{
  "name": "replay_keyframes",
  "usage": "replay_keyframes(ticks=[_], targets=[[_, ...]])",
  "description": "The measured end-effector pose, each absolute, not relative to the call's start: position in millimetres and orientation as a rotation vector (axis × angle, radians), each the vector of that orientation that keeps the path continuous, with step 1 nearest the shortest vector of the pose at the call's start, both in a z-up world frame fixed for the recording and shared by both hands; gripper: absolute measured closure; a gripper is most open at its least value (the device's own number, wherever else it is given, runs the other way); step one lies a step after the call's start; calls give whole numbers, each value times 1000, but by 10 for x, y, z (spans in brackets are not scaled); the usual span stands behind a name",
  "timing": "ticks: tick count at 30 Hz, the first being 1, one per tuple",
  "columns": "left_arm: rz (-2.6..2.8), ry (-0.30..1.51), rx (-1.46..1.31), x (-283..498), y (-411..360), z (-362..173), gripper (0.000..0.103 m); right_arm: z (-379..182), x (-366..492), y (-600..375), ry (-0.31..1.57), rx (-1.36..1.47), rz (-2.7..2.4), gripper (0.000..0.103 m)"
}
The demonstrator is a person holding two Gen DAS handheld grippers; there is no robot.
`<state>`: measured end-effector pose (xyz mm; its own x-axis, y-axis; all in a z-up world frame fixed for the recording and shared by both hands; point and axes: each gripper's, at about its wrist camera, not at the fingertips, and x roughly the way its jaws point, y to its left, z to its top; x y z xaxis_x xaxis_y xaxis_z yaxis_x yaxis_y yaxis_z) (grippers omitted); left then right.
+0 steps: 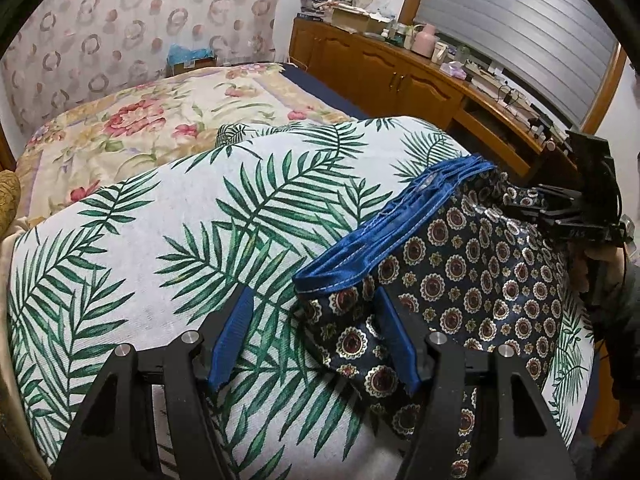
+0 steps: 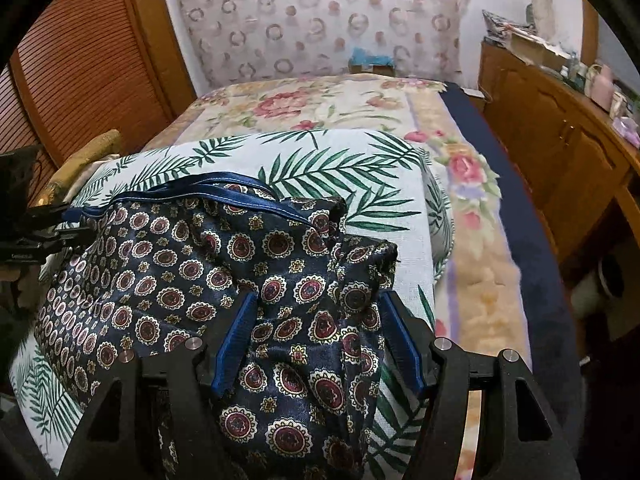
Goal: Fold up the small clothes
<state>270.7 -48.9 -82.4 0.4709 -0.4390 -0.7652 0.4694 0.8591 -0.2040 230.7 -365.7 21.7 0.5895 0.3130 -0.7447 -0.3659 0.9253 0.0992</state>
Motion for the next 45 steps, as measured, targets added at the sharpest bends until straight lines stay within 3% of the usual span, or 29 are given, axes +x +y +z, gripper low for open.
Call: replay_keyframes(ticks=[2, 4, 6, 9, 14, 27, 45], targets=[[-573, 923, 23, 2708, -495, -825, 46, 204, 2321, -3677, 855, -68, 409, 39], [-595, 925, 8, 2708, -507, -825, 59, 182, 2328, -3651, 851, -71, 436, 49], [-612, 932, -15, 2708, -536, -833, 74, 132, 2333, -3615, 854, -51, 468, 68], [-632, 929, -17, 2690, -584, -807, 95, 118, 2295, -3584, 850, -45, 507, 84], [-656, 861, -29, 2521, -554, -570, 98, 218, 2174, -3561, 781, -69, 478, 89], [-566, 554, -90, 1922, 96, 289, 99, 1078, 1852, -3086, 525, -148, 558, 90], [-174, 352, -185, 1373, 1696, 557, 99, 1690, 2639, -1396, 333, -427, 851, 90]])
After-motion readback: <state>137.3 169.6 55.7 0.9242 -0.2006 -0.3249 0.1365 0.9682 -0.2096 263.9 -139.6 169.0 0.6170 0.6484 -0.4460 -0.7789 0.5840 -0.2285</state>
